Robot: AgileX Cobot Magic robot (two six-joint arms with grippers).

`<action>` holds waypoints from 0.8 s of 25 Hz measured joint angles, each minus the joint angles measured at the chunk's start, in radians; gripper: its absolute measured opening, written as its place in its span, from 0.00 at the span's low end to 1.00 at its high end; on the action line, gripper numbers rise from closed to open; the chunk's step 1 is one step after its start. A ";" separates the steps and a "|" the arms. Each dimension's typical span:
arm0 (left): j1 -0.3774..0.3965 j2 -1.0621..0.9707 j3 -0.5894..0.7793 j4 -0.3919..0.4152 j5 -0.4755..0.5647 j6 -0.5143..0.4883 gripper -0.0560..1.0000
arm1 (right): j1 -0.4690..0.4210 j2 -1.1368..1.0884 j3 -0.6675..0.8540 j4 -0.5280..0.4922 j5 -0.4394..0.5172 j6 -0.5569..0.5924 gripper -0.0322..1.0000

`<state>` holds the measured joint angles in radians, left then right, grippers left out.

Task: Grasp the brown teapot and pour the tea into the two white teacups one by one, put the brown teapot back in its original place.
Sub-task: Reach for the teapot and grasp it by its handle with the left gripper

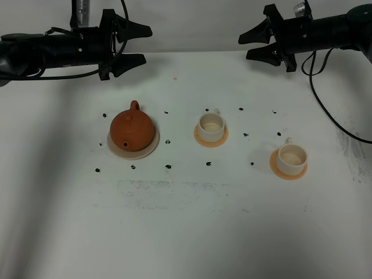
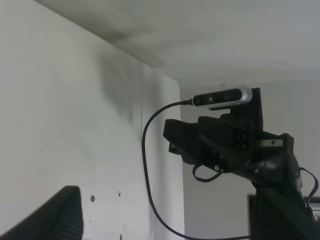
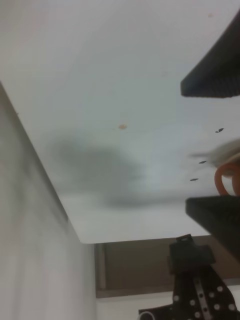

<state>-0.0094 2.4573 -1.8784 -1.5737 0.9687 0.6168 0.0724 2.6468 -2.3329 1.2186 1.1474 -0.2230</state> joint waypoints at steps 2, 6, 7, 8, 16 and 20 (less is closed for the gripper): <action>0.000 0.000 0.000 0.000 0.002 0.000 0.73 | 0.000 0.000 0.000 -0.001 0.000 -0.007 0.48; 0.000 0.000 0.000 0.023 0.000 0.000 0.73 | 0.000 0.000 0.000 -0.002 0.000 -0.037 0.48; 0.000 0.000 0.000 0.029 0.000 0.000 0.73 | 0.000 0.000 0.000 -0.002 0.000 -0.051 0.48; 0.000 0.000 0.000 0.034 0.000 0.004 0.73 | 0.000 0.000 0.000 -0.002 0.000 -0.064 0.48; 0.000 0.000 -0.001 0.055 -0.003 0.257 0.72 | 0.000 0.000 0.000 -0.027 0.000 -0.284 0.48; 0.000 -0.018 -0.001 0.142 -0.003 0.447 0.72 | 0.000 -0.009 0.000 -0.103 -0.003 -0.429 0.48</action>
<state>-0.0094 2.4393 -1.8796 -1.4317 0.9653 1.0634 0.0724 2.6374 -2.3329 1.1153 1.1445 -0.6520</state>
